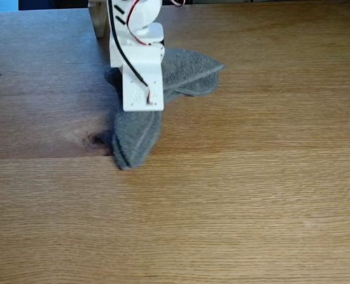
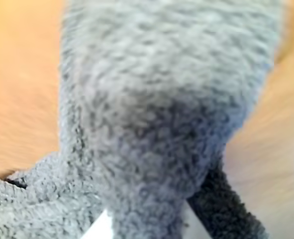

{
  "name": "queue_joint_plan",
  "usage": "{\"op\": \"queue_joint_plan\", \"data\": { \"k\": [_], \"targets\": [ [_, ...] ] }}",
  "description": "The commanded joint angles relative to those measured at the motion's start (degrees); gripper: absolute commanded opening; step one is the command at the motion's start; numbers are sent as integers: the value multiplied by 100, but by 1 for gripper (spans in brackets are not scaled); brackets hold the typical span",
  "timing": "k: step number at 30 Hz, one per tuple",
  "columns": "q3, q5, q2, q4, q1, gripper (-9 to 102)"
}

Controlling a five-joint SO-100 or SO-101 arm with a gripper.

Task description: Clean the area in front of the robot

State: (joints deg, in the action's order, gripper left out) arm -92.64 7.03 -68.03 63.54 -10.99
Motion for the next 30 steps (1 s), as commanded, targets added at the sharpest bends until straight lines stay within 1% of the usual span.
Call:
{"op": "queue_joint_plan", "data": {
  "k": [1,9,13,16,21,30],
  "targets": [
    [308,378,-1099,-272,-229,0],
    [501,1608,-1477,141,-2329,0],
    [448,1969,-1608,396,-3243,0],
    [439,2109,-1661,773,-3735,0],
    [431,2136,-1591,1521,-4078,0],
    [431,2065,-1107,1731,-4166,0]
  ]
}}
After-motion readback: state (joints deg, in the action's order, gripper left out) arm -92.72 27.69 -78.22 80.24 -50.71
